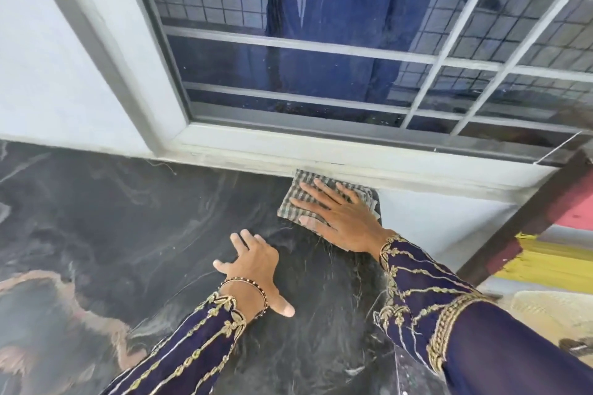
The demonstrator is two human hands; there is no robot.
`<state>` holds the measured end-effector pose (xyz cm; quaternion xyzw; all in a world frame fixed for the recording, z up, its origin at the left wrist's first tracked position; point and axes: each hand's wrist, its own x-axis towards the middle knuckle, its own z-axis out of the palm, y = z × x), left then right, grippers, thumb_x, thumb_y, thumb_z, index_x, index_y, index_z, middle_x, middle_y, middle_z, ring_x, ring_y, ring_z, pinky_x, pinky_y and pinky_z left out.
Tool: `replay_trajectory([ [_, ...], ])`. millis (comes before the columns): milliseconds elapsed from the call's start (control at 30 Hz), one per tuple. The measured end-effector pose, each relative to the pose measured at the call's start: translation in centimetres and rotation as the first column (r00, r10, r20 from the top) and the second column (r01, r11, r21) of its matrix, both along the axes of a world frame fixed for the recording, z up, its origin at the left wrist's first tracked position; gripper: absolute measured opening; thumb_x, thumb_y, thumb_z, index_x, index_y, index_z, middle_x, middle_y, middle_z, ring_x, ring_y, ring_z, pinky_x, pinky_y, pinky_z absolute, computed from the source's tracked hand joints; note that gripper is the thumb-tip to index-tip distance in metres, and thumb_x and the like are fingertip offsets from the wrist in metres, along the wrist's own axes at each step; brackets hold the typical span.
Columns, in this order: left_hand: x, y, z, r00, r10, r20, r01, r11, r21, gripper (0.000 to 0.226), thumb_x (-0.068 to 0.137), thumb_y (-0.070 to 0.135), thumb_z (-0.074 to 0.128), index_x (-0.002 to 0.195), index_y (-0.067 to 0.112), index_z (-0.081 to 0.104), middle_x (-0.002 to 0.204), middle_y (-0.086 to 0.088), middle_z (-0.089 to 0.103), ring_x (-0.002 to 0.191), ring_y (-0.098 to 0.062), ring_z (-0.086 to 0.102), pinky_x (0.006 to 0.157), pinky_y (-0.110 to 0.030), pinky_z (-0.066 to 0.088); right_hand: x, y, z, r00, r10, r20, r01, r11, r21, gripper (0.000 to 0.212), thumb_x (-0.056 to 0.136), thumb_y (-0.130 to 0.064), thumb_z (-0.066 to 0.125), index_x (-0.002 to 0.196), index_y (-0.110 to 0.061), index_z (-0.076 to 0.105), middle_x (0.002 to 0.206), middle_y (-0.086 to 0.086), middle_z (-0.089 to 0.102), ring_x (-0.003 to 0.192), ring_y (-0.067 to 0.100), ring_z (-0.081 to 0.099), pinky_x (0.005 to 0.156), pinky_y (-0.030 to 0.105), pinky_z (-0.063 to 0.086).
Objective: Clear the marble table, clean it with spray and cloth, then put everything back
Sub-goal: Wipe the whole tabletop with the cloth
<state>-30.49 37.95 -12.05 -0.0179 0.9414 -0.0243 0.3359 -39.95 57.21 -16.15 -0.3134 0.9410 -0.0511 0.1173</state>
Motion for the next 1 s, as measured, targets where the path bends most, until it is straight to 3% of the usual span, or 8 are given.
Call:
replay_trajectory([
  [133,0.1,0.2,0.4,0.999,0.019,0.034,-0.019,1.0,-0.003,0.14,0.052,0.06,0.084,0.146,-0.008,0.006,0.155,-0.025,0.0,0.145,-0.043,-0.002,0.101,-0.071,0.033,0.5,0.2,-0.2,1.0,-0.012,-0.013,0.012,1.0,-0.02,0.08,0.083,-0.077,-0.02,0.157,-0.055,0.002,0.167,-0.021,-0.014,0.156,0.008,-0.015,0.127,0.044,-0.009],
  [300,0.2,0.3,0.7,0.999,0.031,0.037,-0.032,0.999,0.012,0.139,0.054,0.058,0.084,0.147,-0.005,0.004,0.157,-0.024,-0.004,0.146,-0.042,-0.008,0.105,-0.071,0.027,1.3,3.7,-1.2,0.996,-0.083,-0.029,0.081,0.995,-0.054,0.056,0.095,-0.071,0.0,0.151,-0.063,-0.002,0.165,-0.025,-0.017,0.155,0.005,-0.016,0.126,0.043,-0.011],
  [467,0.5,0.1,0.4,0.999,0.04,0.017,-0.041,0.999,0.035,0.142,0.052,0.058,0.085,0.147,-0.006,0.002,0.158,-0.025,-0.006,0.147,-0.041,-0.007,0.105,-0.07,0.029,2.2,5.9,-1.8,0.98,-0.197,-0.03,0.194,0.978,-0.082,0.049,0.101,-0.068,0.008,0.148,-0.065,-0.001,0.166,-0.023,-0.016,0.155,0.006,-0.017,0.123,0.037,-0.021],
  [633,0.7,0.1,0.9,1.0,0.009,0.0,-0.009,1.0,0.025,0.135,0.052,0.058,0.085,0.145,-0.007,0.012,0.156,-0.027,0.004,0.146,-0.044,-0.001,0.102,-0.068,0.035,5.4,4.7,-2.1,0.963,-0.269,0.0,0.269,0.961,-0.059,0.054,0.102,-0.067,0.01,0.153,-0.06,-0.003,0.166,-0.021,-0.021,0.154,0.009,-0.023,0.123,0.041,-0.021],
  [767,1.9,-0.8,-0.1,0.992,0.083,-0.095,-0.07,0.988,0.139,0.134,0.047,0.059,0.086,0.146,0.001,0.017,0.157,-0.02,0.009,0.147,-0.037,0.005,0.106,-0.067,0.03,11.2,4.3,-2.1,0.969,-0.245,-0.002,0.245,0.967,-0.073,0.053,0.105,-0.064,0.015,0.155,-0.058,0.001,0.167,-0.02,-0.019,0.154,0.009,-0.023,0.123,0.041,-0.022],
  [900,5.9,-1.1,-0.8,0.939,0.03,-0.341,0.03,0.985,0.169,0.095,0.073,0.061,0.068,0.145,0.013,0.029,0.156,-0.011,0.02,0.147,-0.028,0.012,0.112,-0.06,0.024,17.7,3.6,-1.8,0.975,-0.219,-0.044,0.217,0.975,-0.055,0.054,0.105,-0.063,0.018,0.157,-0.055,0.006,0.17,-0.015,-0.011,0.156,0.012,-0.017,0.123,0.039,-0.021],
  [1000,11.6,0.0,-1.5,0.899,-0.016,-0.437,0.121,0.969,0.215,0.065,0.095,0.045,0.049,0.145,0.009,0.029,0.159,-0.014,0.016,0.149,-0.029,0.009,0.118,-0.052,0.015,23.5,3.3,-2.1,0.974,-0.21,-0.08,0.207,0.978,-0.041,0.055,0.105,-0.063,0.02,0.158,-0.051,0.012,0.171,-0.013,-0.005,0.157,0.014,-0.011,0.124,0.042,-0.016],
])
